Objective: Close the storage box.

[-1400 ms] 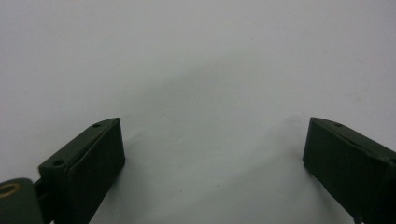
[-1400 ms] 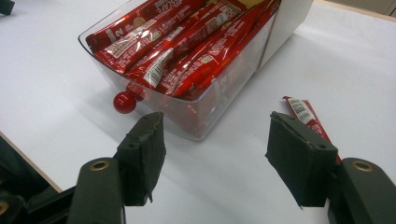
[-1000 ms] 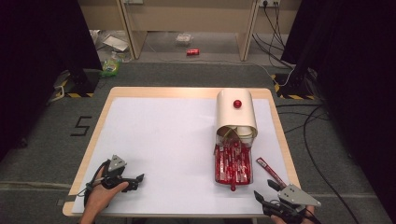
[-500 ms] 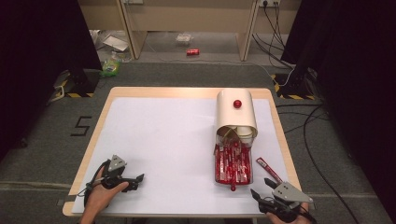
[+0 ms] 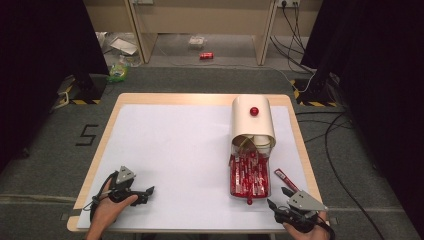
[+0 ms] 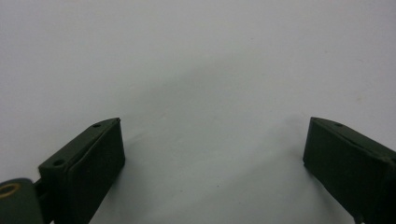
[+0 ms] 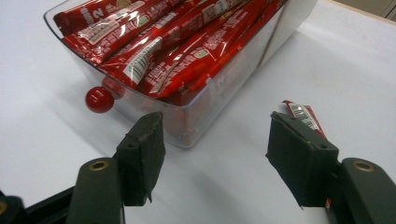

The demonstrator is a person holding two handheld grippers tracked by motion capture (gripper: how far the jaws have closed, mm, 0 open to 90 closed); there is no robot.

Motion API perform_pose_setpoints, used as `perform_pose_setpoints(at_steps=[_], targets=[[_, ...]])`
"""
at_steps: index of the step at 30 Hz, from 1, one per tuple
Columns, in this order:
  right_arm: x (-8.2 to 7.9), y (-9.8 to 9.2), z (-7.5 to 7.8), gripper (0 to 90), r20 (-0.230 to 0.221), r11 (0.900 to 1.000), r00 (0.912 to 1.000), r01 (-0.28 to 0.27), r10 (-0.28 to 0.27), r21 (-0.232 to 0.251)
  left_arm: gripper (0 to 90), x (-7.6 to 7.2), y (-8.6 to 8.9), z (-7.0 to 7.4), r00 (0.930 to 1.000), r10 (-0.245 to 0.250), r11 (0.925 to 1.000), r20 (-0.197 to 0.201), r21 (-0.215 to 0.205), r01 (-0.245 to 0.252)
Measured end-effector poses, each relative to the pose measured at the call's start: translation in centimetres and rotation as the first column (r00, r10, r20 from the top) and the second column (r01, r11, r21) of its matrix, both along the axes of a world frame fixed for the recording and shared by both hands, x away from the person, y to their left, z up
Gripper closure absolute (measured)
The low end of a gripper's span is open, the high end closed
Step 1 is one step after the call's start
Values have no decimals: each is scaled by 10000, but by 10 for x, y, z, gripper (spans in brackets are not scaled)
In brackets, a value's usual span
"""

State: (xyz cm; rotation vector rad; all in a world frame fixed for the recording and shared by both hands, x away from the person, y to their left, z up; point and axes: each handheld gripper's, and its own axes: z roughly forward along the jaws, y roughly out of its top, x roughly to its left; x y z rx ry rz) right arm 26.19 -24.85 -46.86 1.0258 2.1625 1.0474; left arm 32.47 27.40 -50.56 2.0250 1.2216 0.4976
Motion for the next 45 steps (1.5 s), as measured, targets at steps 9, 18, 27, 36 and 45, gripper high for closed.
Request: perform_pose_setpoints(at_steps=[9, 18, 27, 36, 45], targets=[[5, 5, -1, 365, -110, 9992, 9999, -135, 131, -376, 45, 0, 0, 0, 10000, -4, 10000, -8, 5, 4], [10, 8, 0, 363, -97, 9994, 9998, -158, 155, -314, 46, 0, 0, 0, 10000, -6, 10000, -8, 6, 6], [19, 8, 5, 364, 367, 9995, 9992, 136, -147, 277, 46, 0, 0, 0, 10000, -6, 10000, -9, 6, 6], [24, 12, 6, 359, 479, 9996, 9987, 132, -144, 249, 46, 0, 0, 0, 10000, -2, 10000, -6, 1, 2], [29, 15, 6, 353, 542, 9995, 9984, 162, -176, 264, 45, 0, 0, 0, 10000, -1, 10000, -2, 2, 1]])
